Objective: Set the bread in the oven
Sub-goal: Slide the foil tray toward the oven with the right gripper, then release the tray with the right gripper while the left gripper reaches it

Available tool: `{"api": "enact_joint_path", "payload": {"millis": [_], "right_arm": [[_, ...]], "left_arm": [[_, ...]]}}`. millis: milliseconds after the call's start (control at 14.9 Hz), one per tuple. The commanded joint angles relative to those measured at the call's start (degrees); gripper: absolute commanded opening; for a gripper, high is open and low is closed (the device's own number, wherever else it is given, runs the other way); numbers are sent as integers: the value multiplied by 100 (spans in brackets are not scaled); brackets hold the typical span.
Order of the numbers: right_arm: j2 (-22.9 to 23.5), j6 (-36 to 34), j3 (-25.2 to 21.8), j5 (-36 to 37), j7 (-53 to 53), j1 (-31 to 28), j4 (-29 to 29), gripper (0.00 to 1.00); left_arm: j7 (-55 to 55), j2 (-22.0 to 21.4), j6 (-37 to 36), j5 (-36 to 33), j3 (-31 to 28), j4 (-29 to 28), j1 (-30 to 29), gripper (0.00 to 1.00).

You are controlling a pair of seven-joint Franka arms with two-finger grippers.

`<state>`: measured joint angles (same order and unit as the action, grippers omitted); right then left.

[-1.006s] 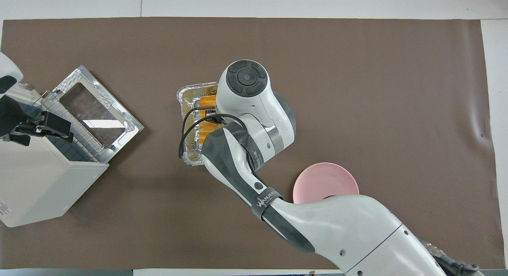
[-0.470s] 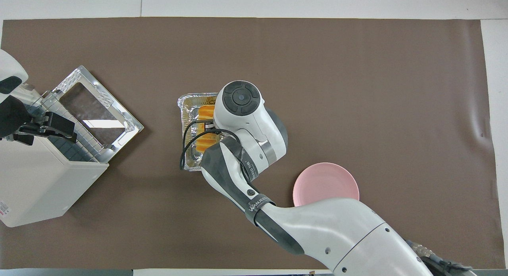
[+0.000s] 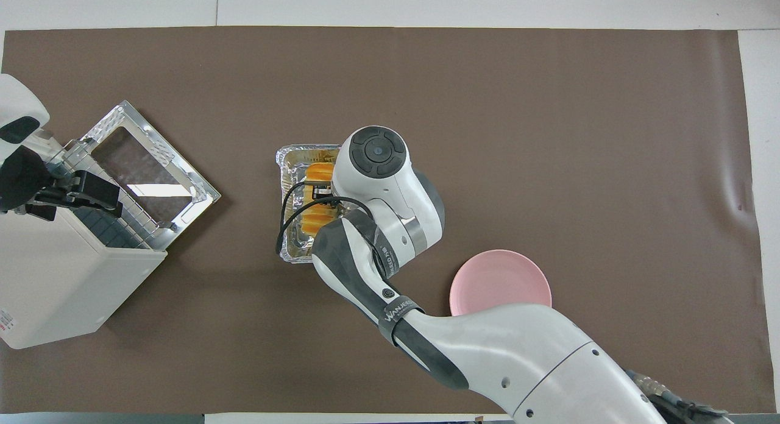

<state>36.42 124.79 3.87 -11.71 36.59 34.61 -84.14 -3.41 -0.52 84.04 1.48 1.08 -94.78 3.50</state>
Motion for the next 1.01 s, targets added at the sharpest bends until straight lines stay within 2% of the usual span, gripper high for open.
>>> {"api": "enact_joint_path", "payload": {"millis": [0, 201, 335, 470, 537, 738, 939], "right_arm": [[-117, -698, -17, -235, 59, -120, 387, 100], [-458, -1167, -44, -244, 59, -427, 679, 100], [-844, -1211, -52, -200, -11, -813, 645, 100], [-1293, -1447, -61, -130, -299, -1296, 592, 100], [-1487, -1562, -61, -121, -658, -1577, 522, 100], [-1743, -1852, -61, -25, -2133, -2404, 468, 100], [-1831, -2054, -61, 746, -3103, -2871, 460, 100]], "left_arm": [[-475, -63, 367, -34, -11, -85, 107, 100], [-529, 261, 473, 273, -11, 221, 177, 100], [-825, 909, 342, 301, -20, 887, 518, 100], [-1711, 1648, 289, 283, -38, 1574, 966, 100], [-1994, 1834, 350, 292, -47, 1725, 1142, 100], [-2628, 2020, 1007, 301, -38, 1709, 1521, 100], [-3155, 2292, 1492, 283, -38, 1647, 1978, 100]]}}
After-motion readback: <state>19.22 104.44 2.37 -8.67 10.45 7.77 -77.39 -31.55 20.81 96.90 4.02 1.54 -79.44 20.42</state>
